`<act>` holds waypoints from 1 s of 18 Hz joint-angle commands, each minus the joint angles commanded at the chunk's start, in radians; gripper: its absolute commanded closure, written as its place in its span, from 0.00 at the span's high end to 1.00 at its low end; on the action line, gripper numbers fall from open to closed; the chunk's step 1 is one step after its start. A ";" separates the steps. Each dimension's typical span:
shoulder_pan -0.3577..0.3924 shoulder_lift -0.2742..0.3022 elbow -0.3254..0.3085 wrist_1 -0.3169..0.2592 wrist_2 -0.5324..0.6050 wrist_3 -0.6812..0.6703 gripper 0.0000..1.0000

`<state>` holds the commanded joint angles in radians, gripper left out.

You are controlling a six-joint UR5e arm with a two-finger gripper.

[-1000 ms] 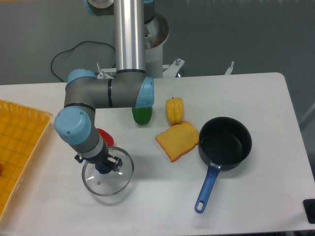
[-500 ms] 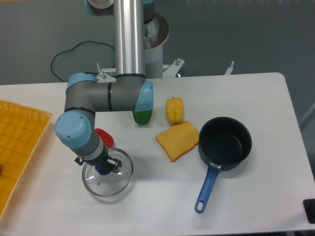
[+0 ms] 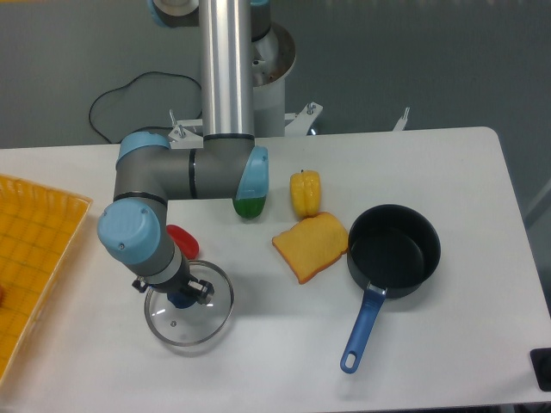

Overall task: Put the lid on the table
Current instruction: 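Lower the glass lid toward the table beside the red pepper, then set the glass lid flat on the table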

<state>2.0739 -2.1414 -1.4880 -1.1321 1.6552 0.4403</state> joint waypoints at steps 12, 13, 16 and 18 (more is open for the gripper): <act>-0.003 -0.015 0.000 0.002 0.000 -0.002 0.54; -0.003 -0.015 0.000 0.002 -0.002 -0.002 0.54; -0.003 -0.020 0.000 0.002 -0.002 -0.002 0.54; -0.005 -0.021 0.000 0.002 0.000 -0.002 0.54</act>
<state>2.0693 -2.1629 -1.4880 -1.1305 1.6551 0.4387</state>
